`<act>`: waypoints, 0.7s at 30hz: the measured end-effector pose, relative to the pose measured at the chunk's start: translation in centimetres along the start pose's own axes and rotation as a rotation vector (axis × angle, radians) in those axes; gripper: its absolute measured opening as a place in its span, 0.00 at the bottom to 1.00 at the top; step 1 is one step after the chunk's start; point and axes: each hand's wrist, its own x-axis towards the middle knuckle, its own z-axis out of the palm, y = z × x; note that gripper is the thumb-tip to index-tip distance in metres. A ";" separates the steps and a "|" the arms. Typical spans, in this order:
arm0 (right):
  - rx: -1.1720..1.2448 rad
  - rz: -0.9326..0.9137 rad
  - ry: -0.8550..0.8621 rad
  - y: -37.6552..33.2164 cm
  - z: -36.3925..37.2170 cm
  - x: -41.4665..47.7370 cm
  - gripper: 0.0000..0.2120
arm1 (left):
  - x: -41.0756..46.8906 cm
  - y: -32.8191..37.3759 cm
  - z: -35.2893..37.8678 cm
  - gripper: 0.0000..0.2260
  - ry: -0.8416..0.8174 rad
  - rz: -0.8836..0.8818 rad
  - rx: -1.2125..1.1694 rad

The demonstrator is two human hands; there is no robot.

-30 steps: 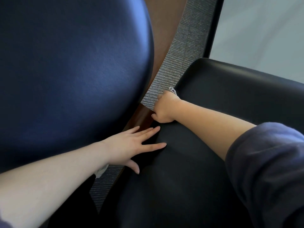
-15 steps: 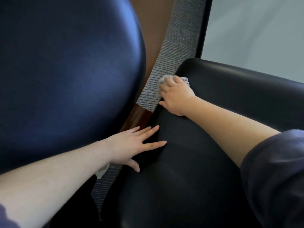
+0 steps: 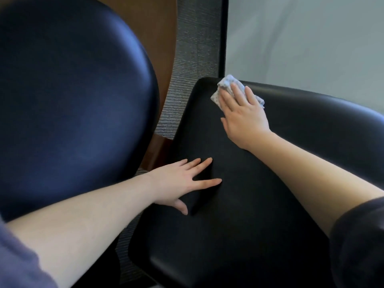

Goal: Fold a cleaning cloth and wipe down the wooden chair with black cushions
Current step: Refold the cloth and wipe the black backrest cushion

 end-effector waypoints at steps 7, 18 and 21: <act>0.083 0.281 0.026 3.5 -1.3 -6.2 0.30 | 0.2 2.6 -2.4 0.48 -0.077 0.090 0.108; 0.281 0.574 0.164 6.3 -2.1 -14.6 0.29 | 3.4 6.2 -7.6 0.47 -0.056 0.122 0.245; 0.332 0.647 0.215 6.4 -2.1 -17.4 0.28 | 3.8 7.1 -8.9 0.45 -0.059 0.122 0.242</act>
